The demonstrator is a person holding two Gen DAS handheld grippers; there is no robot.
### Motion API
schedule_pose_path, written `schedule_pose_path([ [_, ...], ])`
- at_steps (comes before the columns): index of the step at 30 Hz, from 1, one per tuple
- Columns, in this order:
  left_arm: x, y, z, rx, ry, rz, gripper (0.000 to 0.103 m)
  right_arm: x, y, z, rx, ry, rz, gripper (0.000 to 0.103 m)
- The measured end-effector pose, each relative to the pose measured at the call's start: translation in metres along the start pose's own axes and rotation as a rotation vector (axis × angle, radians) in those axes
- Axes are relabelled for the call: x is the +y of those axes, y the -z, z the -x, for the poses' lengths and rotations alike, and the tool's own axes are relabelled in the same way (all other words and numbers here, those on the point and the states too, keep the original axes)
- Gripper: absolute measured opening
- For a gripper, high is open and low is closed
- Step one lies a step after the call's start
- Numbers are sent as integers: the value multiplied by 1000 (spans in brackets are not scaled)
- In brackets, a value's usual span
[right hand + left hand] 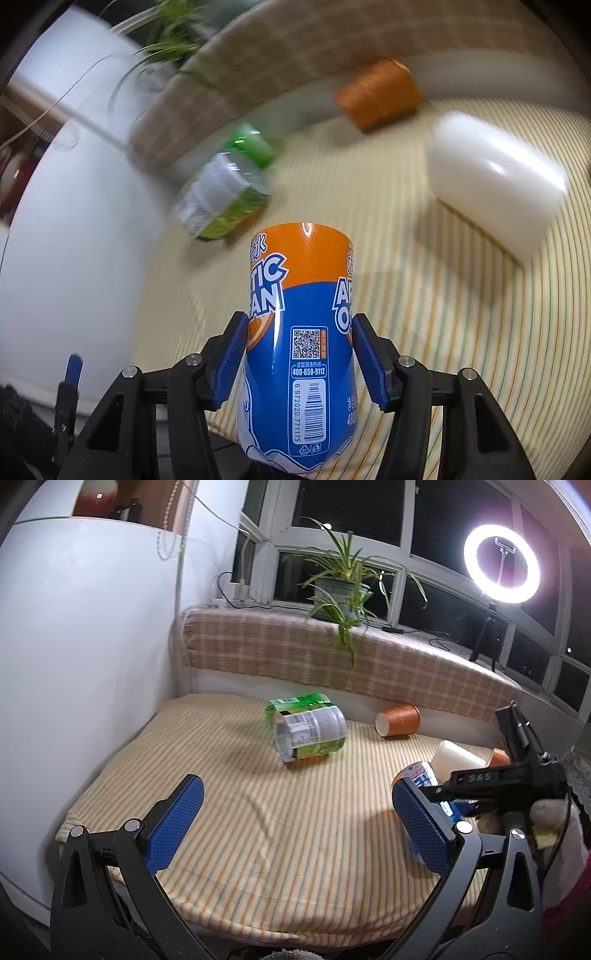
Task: Flip cup upright
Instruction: 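Lift the bottle with the right tool and bring it toward the left tool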
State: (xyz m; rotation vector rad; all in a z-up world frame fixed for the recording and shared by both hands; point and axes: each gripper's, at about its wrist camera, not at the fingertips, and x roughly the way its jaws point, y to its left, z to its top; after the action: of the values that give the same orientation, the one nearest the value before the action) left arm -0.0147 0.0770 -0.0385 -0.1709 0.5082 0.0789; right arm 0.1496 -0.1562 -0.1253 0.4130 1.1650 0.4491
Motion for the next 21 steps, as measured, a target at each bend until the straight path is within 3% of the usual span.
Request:
schedule_pose_path([
  [7, -5, -2, -4, 20, 35, 9, 103, -7, 6, -16, 21, 9, -58, 66],
  [9, -4, -3, -6, 27, 51, 17, 103, -6, 8, -14, 20, 8, -34, 77],
  [12, -6, -6, -11, 46, 84, 21, 103, -6, 13, 2, -18, -10, 16, 81],
  [14, -7, -7, -19, 87, 142, 40, 103, -6, 19, 22, -68, -22, 51, 82],
  [17, -6, -8, -48, 220, 278, 125, 99, -7, 30, 54, -153, -45, 91, 84],
  [21, -13, -5, -77, 325, 360, 181, 96, -15, 52, 93, -264, 3, 126, 85],
])
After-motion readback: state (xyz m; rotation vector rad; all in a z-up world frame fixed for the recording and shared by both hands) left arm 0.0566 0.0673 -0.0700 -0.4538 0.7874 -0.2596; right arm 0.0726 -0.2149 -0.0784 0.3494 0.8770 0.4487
